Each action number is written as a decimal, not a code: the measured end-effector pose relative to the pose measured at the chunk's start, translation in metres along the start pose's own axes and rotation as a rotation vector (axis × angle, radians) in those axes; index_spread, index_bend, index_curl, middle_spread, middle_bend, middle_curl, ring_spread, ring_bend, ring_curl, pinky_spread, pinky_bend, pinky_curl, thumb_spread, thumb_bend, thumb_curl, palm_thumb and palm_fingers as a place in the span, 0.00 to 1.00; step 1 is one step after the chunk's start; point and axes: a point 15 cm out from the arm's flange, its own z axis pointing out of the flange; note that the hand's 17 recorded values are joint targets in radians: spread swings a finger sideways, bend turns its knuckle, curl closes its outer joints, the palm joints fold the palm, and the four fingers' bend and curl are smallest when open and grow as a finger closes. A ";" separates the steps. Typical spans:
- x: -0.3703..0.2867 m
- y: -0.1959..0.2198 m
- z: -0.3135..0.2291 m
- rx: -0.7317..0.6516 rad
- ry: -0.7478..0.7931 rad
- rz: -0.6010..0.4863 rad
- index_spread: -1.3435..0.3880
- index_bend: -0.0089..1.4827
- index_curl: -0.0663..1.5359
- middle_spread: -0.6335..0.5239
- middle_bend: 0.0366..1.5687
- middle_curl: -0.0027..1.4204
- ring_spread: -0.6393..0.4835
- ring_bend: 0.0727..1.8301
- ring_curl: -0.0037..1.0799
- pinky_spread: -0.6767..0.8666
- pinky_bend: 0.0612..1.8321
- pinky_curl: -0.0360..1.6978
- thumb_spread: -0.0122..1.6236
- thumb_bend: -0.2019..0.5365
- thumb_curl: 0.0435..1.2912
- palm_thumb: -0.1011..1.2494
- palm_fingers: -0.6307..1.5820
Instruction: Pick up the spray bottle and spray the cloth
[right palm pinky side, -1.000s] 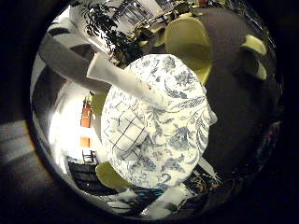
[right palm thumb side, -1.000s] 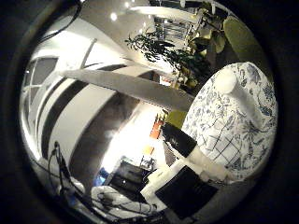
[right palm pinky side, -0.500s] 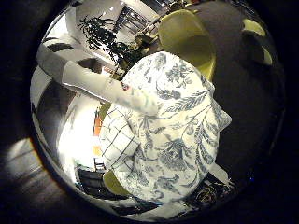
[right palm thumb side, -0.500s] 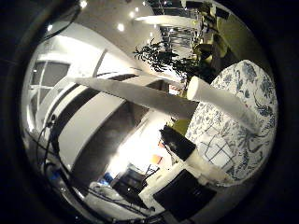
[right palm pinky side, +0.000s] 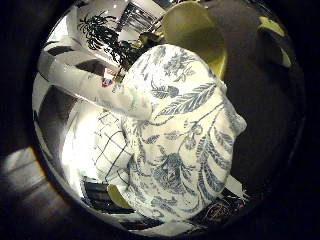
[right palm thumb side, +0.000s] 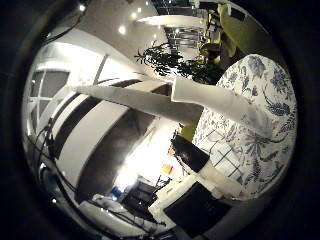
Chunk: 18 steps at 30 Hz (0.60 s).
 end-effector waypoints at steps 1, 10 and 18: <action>0.001 0.000 0.003 -0.004 0.006 -0.001 0.69 0.11 0.21 0.67 0.16 0.26 0.77 0.18 0.27 0.69 0.21 0.19 0.66 0.24 0.25 0.55 0.35; -0.015 -0.010 0.043 -0.029 -0.038 -0.020 0.69 0.11 0.22 0.67 0.16 0.26 0.76 0.18 0.27 0.69 0.20 0.19 0.67 0.24 0.24 0.56 0.35; -0.031 -0.019 0.083 -0.031 -0.083 -0.022 0.69 0.11 0.22 0.67 0.16 0.26 0.76 0.19 0.27 0.69 0.20 0.19 0.66 0.24 0.24 0.56 0.36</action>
